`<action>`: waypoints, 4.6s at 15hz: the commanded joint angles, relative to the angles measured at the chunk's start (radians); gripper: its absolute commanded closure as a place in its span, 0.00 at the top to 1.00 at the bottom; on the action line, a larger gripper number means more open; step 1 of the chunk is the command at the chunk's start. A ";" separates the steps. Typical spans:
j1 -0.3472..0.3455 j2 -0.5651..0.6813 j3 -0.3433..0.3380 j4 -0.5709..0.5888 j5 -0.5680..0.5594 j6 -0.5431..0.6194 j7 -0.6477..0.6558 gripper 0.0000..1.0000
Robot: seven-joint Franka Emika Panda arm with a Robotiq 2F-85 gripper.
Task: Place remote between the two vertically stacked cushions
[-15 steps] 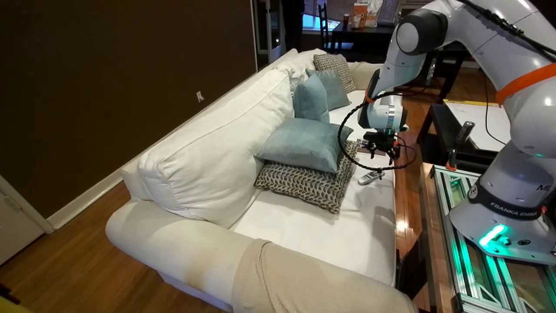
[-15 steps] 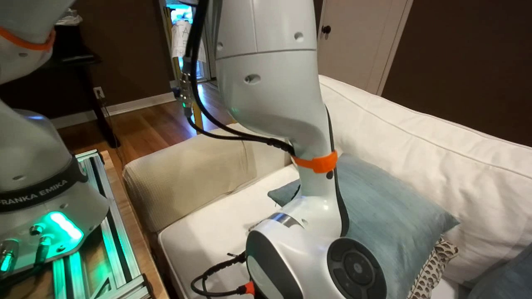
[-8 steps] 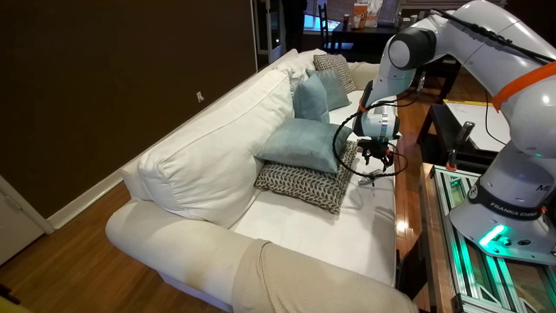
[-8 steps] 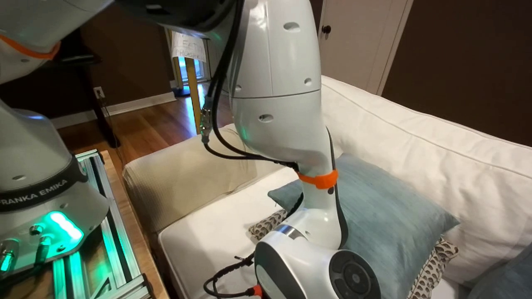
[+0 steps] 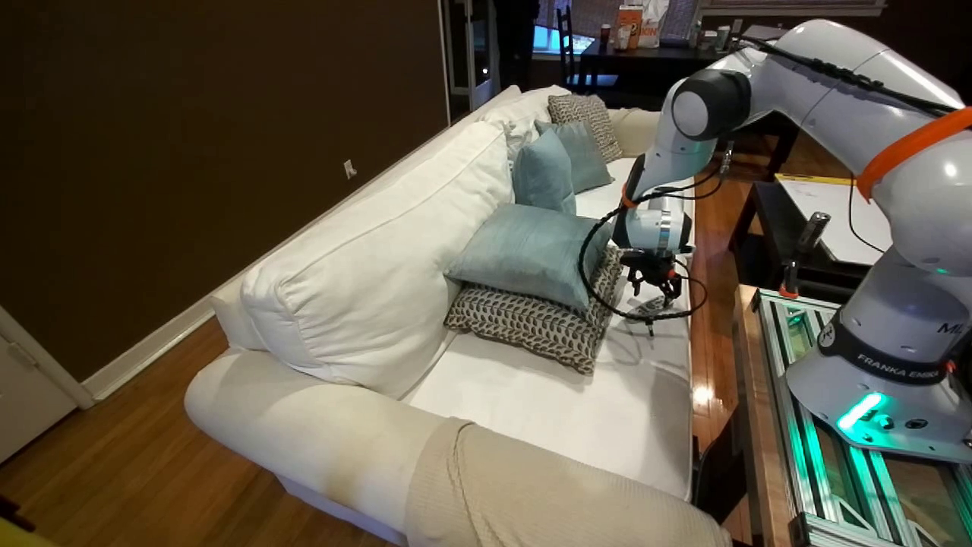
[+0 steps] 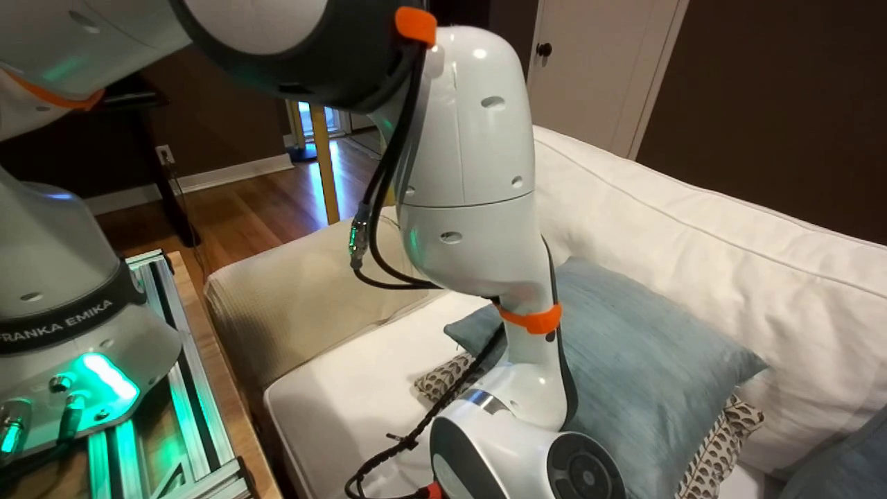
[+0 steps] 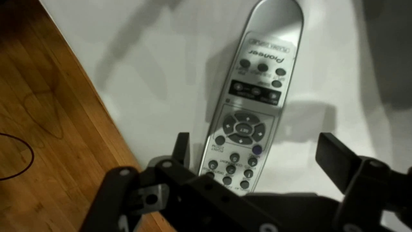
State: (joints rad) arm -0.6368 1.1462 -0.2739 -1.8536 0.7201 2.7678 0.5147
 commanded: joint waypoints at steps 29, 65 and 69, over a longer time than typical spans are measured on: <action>0.040 0.100 -0.050 0.058 0.016 0.006 0.097 0.42; 0.284 -0.206 -0.158 -0.092 -0.025 -0.172 0.761 0.30; 0.309 -0.164 -0.160 -0.064 -0.068 -0.165 0.865 0.30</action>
State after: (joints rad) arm -0.3587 0.9300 -0.4229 -1.9544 0.6862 2.5718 1.2809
